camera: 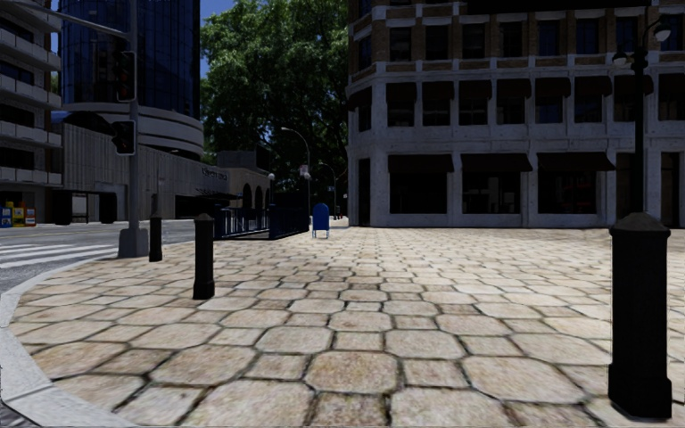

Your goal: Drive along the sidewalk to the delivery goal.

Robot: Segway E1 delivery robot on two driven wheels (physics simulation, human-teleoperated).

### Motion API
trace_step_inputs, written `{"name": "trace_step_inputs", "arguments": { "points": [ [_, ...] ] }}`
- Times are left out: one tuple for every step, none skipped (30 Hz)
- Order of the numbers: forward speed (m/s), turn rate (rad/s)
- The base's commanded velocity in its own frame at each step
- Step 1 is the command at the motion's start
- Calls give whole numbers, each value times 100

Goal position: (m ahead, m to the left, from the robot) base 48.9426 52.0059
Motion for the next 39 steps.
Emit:
{"name": "trace_step_inputs", "arguments": {
  "points": [
    [177, 0],
    [168, 0],
    [164, 0],
    [163, 0],
    [163, 0],
    [162, 0],
    [162, 0],
    [162, 0],
    [162, 0],
    [162, 0],
    [162, 0],
    [162, 0],
    [162, 0],
    [162, 0],
    [162, 0],
    [162, 0],
    [162, 0],
    [162, 0],
    [162, 0],
    [162, 0],
    [162, 0],
    [162, 0],
    [162, 0],
    [162, 0],
    [162, 0],
    [162, 0],
    [162, 0],
    [162, 0],
    [162, 0],
    [162, 0],
    [162, 0],
    [162, 0],
    [162, 0],
    [162, 0],
    [162, 0],
    [162, 0],
    [162, 0],
    [162, 0],
    [162, 0]
  ]
}}
